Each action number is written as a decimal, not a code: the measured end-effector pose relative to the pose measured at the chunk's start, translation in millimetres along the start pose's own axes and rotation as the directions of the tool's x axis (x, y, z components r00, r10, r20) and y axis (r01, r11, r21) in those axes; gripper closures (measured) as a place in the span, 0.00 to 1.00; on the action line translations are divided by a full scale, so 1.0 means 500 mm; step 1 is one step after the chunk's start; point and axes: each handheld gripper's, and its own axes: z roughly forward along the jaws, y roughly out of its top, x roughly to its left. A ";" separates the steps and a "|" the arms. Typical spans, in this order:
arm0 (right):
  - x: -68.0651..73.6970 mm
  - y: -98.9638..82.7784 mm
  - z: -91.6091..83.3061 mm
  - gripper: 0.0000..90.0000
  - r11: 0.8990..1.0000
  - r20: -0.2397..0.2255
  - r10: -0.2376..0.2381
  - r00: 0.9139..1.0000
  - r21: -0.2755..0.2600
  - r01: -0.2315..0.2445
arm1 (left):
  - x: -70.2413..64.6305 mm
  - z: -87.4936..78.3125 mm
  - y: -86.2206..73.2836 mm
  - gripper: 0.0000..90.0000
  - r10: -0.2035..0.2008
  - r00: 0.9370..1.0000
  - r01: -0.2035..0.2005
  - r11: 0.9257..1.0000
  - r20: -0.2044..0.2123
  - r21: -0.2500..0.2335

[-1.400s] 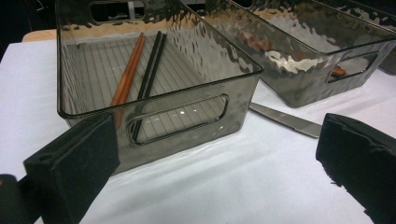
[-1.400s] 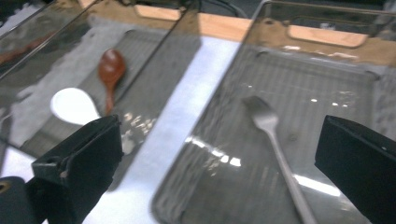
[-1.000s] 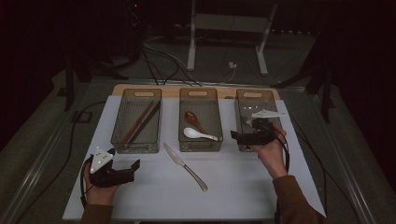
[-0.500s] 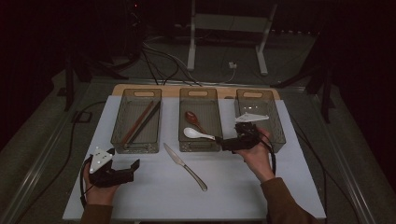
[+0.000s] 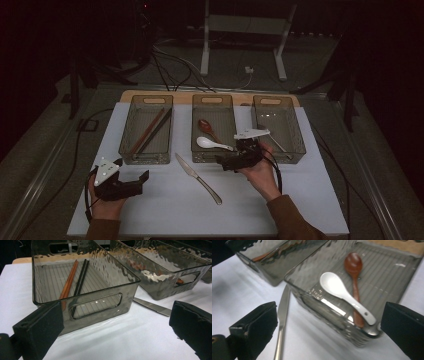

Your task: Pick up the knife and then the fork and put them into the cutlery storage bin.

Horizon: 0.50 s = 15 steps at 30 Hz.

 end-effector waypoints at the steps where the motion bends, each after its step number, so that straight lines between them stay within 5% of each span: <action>1: 0.005 -0.001 0.003 0.01 1.000 -0.008 -0.005 1.000 0.004 0.005 | 0.000 0.000 0.000 0.01 0.000 1.000 0.000 1.000 0.001 0.000; 15: 0.063 -0.012 0.043 0.01 0.997 -0.062 -0.052 0.997 0.050 0.055 | 0.000 0.000 0.000 0.01 0.001 1.000 -0.001 1.000 0.000 -0.001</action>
